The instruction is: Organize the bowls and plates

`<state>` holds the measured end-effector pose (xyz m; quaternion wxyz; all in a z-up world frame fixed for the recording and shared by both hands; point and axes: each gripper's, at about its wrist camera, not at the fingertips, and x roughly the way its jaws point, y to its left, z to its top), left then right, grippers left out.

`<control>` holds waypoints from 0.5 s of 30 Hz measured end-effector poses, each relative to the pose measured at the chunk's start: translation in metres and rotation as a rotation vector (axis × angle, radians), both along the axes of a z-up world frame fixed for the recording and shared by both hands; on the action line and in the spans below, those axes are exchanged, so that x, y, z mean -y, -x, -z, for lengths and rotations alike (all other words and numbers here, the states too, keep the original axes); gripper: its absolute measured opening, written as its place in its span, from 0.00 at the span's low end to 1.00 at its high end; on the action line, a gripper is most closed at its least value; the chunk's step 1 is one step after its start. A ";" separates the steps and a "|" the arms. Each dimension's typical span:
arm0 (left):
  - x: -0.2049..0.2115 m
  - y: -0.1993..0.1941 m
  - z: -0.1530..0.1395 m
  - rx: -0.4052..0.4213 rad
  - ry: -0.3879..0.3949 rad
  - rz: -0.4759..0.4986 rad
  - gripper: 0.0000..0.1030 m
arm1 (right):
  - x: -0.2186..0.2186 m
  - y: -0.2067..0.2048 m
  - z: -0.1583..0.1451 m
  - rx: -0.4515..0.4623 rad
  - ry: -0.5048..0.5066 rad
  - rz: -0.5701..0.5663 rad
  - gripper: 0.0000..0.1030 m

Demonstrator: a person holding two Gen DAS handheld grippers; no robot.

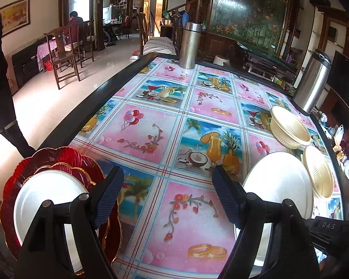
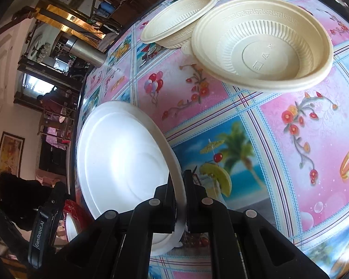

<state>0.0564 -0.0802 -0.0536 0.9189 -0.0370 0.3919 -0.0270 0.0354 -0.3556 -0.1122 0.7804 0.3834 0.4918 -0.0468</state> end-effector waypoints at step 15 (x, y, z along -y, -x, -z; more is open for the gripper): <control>0.027 -0.011 0.008 -0.226 0.041 0.178 0.76 | 0.020 0.036 0.005 0.065 -0.040 0.020 0.06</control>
